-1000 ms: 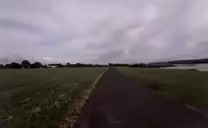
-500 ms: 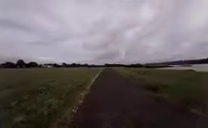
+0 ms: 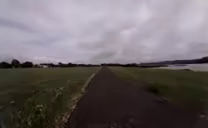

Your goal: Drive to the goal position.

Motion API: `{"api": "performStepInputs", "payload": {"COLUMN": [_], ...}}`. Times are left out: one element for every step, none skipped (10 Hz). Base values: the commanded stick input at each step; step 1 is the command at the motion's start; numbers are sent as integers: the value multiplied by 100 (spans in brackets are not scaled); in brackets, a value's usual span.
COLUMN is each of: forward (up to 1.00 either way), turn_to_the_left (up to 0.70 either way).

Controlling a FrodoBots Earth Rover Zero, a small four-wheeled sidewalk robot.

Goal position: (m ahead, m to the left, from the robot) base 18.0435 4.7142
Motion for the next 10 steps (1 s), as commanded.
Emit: {"api": "performStepInputs", "payload": {"forward": [45, 45, 45, 45, 45, 45, 45, 0, 0, 0], "turn_to_the_left": [0, 0, 0, 0, 0, 0, 0, 0, 0, 0]}}
